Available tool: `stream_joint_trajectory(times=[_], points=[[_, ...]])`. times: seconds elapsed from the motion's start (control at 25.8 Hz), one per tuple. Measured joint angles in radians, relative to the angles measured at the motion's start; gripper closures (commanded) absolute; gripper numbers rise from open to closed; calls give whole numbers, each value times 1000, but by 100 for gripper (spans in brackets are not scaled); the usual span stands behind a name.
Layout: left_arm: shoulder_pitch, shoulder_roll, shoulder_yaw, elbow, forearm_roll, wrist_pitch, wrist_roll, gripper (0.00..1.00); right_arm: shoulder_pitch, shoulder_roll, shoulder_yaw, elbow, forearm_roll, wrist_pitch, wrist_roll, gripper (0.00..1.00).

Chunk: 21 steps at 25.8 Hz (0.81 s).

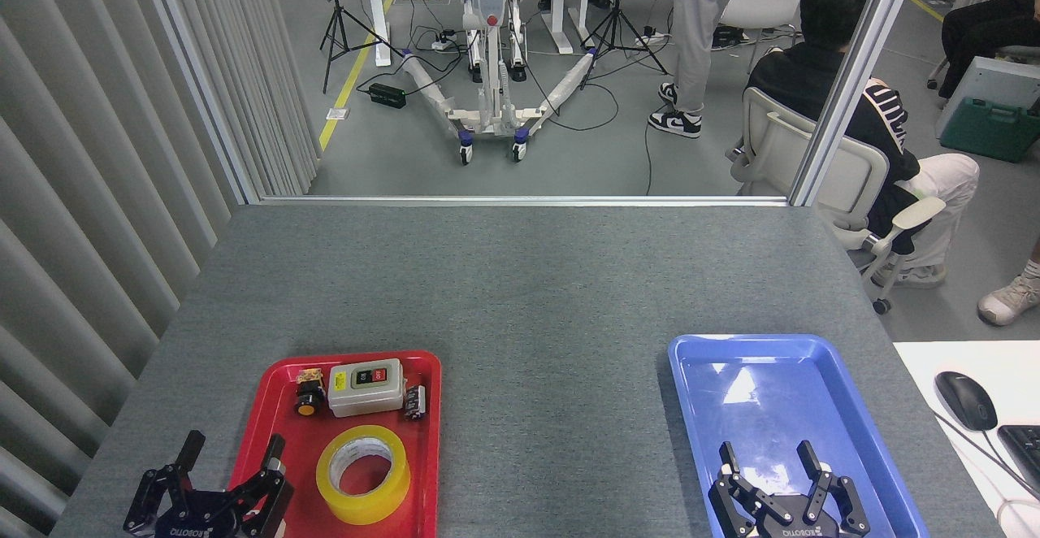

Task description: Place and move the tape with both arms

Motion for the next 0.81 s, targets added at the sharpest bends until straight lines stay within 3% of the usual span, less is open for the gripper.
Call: stream_joint_trajectory(times=[0.81], points=[[-6,-4,-26,13,-2,56,4,0,0,13,-1,1,10,1,-1,0]])
